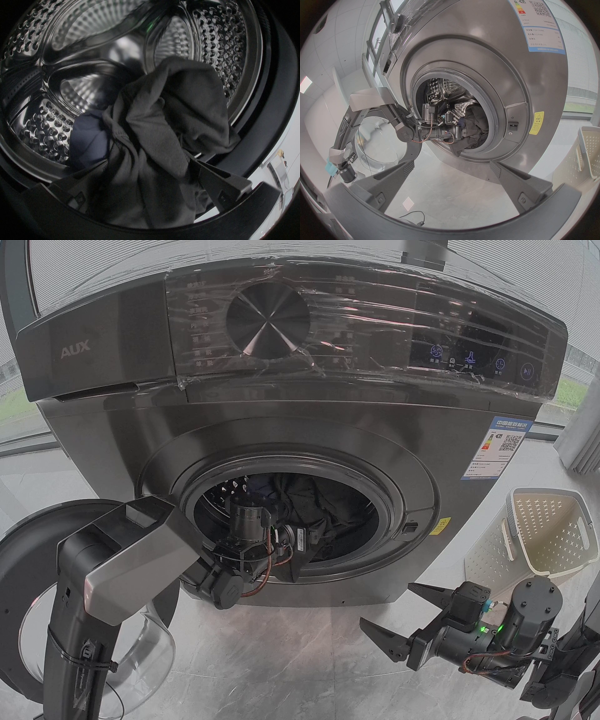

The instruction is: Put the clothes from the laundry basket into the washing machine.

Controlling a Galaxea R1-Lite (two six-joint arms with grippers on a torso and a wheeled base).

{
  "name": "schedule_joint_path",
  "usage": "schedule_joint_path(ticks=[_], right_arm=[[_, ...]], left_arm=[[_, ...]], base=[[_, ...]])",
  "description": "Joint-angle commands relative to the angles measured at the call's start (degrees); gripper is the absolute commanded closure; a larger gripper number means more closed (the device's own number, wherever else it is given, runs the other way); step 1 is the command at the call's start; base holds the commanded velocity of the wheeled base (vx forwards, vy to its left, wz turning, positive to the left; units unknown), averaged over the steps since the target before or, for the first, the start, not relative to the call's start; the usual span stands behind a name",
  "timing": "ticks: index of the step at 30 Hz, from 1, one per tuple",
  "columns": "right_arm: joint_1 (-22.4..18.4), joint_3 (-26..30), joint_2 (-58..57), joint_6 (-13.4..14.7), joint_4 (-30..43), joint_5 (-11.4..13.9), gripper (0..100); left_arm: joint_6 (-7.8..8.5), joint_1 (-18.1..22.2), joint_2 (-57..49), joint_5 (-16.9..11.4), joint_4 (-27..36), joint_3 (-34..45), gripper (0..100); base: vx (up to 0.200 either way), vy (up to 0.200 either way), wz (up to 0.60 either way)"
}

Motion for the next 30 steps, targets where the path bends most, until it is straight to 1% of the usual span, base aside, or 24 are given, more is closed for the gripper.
schedule_joint_path(ticks=[1, 2, 4, 5, 6, 10, 14, 15, 17, 18, 22, 25, 30], right_arm=[[0.16, 0.00, 0.15, 0.07, 0.01, -0.01, 0], [0.16, 0.00, 0.15, 0.07, 0.01, 0.08, 0], [0.07, 0.00, 0.15, 0.07, -0.08, 0.08, 0], [0.07, 0.00, 0.15, 0.07, -0.08, 0.08, 0], [0.07, 0.00, 0.15, 0.07, -0.08, 0.08, 0], [0.07, 0.00, 0.15, -0.01, -0.17, 0.08, 0], [0.07, 0.00, 0.06, -0.01, -0.17, 0.08, 0], [0.07, 0.00, 0.06, 0.07, -0.17, 0.08, 0], [0.07, 0.00, 0.06, 0.07, -0.17, 0.08, 0], [0.07, 0.00, 0.06, 0.07, -0.08, 0.08, 0], [0.07, -0.08, 0.06, 0.07, -0.17, 0.08, 0], [0.07, 0.00, 0.06, 0.07, -0.17, 0.08, 0], [0.07, 0.00, 0.06, 0.07, -0.17, 0.08, 0]], left_arm=[[0.56, -0.26, 1.78, -0.01, -0.02, 0.49, 0], [0.74, -0.26, 2.04, 0.08, -0.11, 0.31, 0], [2.05, 0.17, 3.36, 0.08, -0.19, -0.13, 0], [2.14, 0.26, 3.36, 0.08, -0.19, -0.13, 0], [2.84, 0.35, 3.97, 0.08, -0.46, -0.92, 100], [2.76, 0.44, 4.15, 0.08, -0.81, -2.85, 100], [1.97, 0.44, 4.33, 0.78, -1.16, -9.53, 100], [1.53, 0.44, 4.50, 1.14, -1.16, -12.17, 100], [0.12, 0.61, 5.47, 2.01, -2.04, -16.21, 100], [-0.14, 0.88, 5.82, 2.54, -2.39, -17.88, 100], [-0.06, 1.58, 8.90, 4.92, -3.89, -25.53, 100], [0.30, 2.90, 10.92, 5.18, -4.94, -30.28, 100], [0.56, 3.43, 13.38, 5.53, -5.03, -37.57, 100]], base=[[0.000, 0.000, 0.00], [0.000, 0.000, 0.00], [0.000, 0.000, 0.00], [0.000, 0.000, 0.00], [0.000, 0.000, 0.00], [0.000, 0.000, 0.00], [0.000, 0.000, 0.00], [0.000, 0.000, 0.00], [0.000, 0.000, 0.00], [0.000, 0.000, 0.00], [0.000, 0.000, 0.00], [0.000, 0.000, 0.00], [0.000, 0.000, 0.00]])
